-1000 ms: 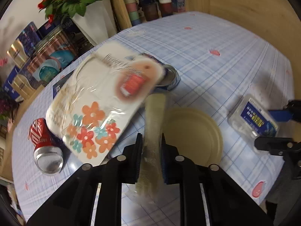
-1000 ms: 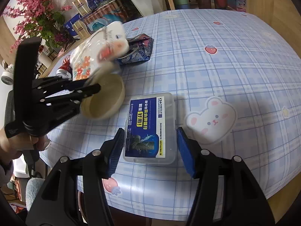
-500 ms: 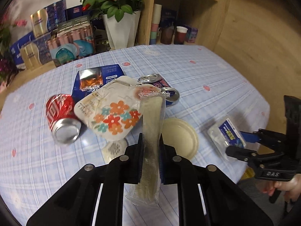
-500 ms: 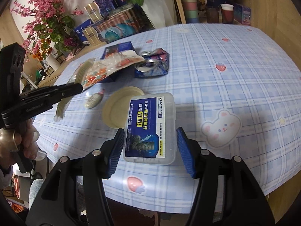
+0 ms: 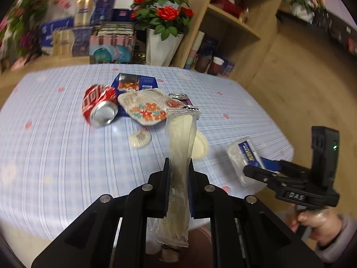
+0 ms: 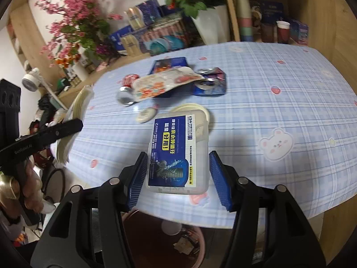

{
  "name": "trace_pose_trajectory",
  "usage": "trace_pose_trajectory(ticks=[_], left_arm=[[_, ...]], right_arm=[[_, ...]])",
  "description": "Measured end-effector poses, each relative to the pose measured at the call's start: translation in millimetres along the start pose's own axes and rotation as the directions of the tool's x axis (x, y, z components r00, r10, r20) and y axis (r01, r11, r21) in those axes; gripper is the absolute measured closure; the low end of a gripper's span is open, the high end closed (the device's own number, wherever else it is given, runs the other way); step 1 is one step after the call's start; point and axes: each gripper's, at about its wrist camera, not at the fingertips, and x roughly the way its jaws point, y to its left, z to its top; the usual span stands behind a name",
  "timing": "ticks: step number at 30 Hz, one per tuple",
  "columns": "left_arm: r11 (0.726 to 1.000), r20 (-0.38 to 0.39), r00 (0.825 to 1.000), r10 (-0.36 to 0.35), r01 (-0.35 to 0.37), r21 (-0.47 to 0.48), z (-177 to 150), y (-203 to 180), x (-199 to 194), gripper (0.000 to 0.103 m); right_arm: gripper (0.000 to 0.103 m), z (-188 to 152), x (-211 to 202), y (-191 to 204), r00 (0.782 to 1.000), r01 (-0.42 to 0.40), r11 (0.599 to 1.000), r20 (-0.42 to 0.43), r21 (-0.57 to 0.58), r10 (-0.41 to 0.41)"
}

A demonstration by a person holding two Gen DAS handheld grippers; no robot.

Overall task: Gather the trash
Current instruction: 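Carry the box and strip over the bin and open both tools to drop them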

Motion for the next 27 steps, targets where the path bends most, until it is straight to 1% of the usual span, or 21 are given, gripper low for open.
trace_pose_trajectory(ticks=[2, 6, 9, 13, 18, 22, 27], left_arm=[[0.999, 0.020, 1.000, -0.011, 0.012, -0.045, -11, 1, -18, 0.090], [0.998, 0.063, 0.998, -0.004, 0.007, -0.058, -26, -4, -45, 0.090], [0.996, 0.093, 0.996, -0.012, 0.020, -0.088, -38, -6, -67, 0.090], [0.997, 0.116, 0.993, 0.000, 0.010, -0.082, -52, -12, -87, 0.090], [0.995, 0.123, 0.992, -0.002, 0.014, -0.096, -69, -13, -101, 0.090], [0.993, 0.135, 0.991, 0.006, 0.009, -0.116, -81, -11, -110, 0.090], [0.992, 0.143, 0.990, 0.014, 0.004, -0.124, -87, -9, -114, 0.090]], right_arm=[[0.046, -4, -7, 8, 1.000, -0.007, 1.000, 0.006, -0.016, 0.007], [0.046, -11, -18, 23, 1.000, -0.018, 0.999, 0.010, -0.039, 0.019], [0.046, -17, -27, 33, 1.000, -0.017, 0.998, 0.011, -0.059, 0.018], [0.046, -26, -36, 45, 1.000, -0.015, 0.997, 0.007, -0.081, 0.015], [0.046, -43, -44, 61, 1.000, -0.018, 0.993, -0.009, -0.119, 0.017], [0.046, -55, -46, 69, 0.999, -0.028, 0.991, -0.029, -0.129, 0.025], [0.045, -65, -43, 77, 0.998, -0.032, 0.990, -0.058, -0.139, 0.024]])
